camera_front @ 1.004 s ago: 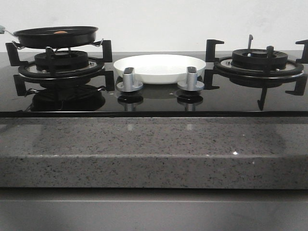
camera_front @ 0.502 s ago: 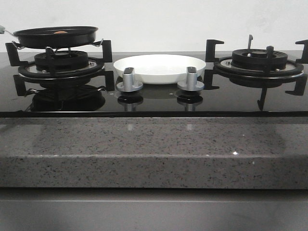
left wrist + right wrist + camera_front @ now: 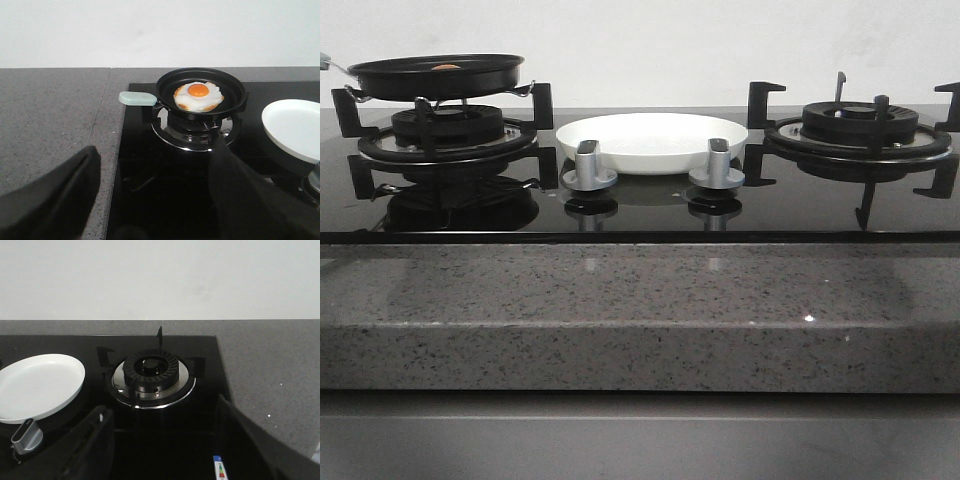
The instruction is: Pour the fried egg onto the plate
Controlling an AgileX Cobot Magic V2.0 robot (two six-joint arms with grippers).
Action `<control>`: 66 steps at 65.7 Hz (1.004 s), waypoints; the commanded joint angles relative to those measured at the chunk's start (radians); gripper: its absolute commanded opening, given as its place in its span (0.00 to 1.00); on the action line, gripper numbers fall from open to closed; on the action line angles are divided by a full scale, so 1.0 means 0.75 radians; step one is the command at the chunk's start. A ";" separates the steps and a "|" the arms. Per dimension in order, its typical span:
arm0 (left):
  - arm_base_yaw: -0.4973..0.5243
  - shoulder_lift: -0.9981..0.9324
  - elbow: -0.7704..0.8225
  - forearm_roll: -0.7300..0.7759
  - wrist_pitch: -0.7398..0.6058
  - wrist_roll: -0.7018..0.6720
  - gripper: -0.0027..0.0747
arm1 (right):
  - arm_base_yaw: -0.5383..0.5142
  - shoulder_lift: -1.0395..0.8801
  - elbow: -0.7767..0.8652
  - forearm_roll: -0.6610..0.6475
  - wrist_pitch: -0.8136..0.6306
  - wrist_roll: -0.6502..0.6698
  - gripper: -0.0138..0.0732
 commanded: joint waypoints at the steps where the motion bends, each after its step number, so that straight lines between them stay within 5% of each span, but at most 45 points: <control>1: 0.005 0.017 -0.036 -0.012 -0.117 -0.003 0.60 | -0.004 0.032 -0.046 0.032 -0.135 -0.007 0.70; 14: 0.005 0.017 -0.036 -0.012 -0.117 -0.003 0.60 | 0.002 0.225 -0.178 0.196 0.111 -0.019 0.70; 30: 0.005 0.017 -0.036 -0.012 -0.117 -0.003 0.60 | 0.106 0.569 -0.452 0.366 0.387 -0.241 0.70; 47: 0.005 0.017 -0.036 -0.015 -0.117 -0.003 0.60 | 0.284 0.968 -0.710 0.333 0.477 -0.261 0.70; 66: 0.005 0.017 -0.036 -0.015 -0.117 -0.003 0.60 | 0.293 1.395 -1.111 0.320 0.683 -0.235 0.70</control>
